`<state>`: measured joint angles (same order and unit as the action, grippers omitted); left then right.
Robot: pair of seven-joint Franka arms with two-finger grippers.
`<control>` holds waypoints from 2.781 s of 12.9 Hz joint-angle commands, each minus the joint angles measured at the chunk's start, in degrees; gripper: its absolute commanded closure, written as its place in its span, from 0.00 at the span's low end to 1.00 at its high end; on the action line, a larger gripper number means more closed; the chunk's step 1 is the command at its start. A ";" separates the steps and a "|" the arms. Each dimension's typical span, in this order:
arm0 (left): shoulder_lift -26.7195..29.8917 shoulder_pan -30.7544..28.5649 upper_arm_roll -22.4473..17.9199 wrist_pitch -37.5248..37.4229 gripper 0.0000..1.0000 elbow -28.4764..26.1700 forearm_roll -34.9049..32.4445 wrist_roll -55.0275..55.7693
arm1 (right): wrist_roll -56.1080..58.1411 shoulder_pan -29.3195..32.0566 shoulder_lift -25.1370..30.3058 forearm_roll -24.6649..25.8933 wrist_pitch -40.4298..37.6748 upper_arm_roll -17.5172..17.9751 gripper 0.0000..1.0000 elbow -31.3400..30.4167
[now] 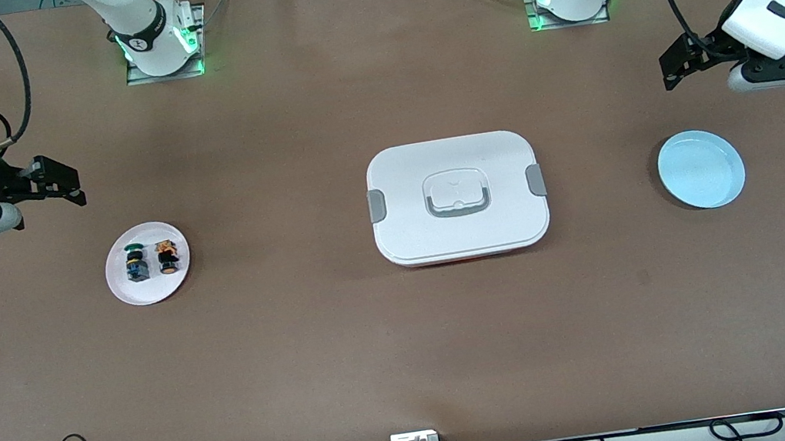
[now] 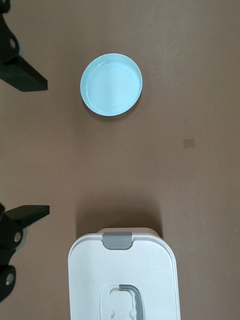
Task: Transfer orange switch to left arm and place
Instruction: 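Move the right gripper down over the switches on the white plate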
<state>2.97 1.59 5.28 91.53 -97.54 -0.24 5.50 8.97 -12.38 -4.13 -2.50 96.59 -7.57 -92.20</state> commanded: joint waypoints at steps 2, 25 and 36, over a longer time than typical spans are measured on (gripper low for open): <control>0.02 0.00 0.08 -1.35 0.00 1.21 0.16 -0.58 | -0.71 -0.01 -0.70 0.04 -1.49 0.27 0.00 1.85; 0.02 0.00 0.08 -1.53 0.00 1.21 0.16 -0.57 | 59.37 1.04 -7.82 3.99 11.13 0.54 0.00 -6.39; 0.02 -0.09 -0.01 -1.53 0.00 1.21 0.16 -0.57 | 78.30 5.70 -14.67 4.00 41.63 4.66 0.00 -29.33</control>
<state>3.02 1.60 5.29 91.15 -97.46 -0.24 5.50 83.94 -8.69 -19.90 0.58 133.44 -5.14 -117.22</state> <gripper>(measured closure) 0.000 0.000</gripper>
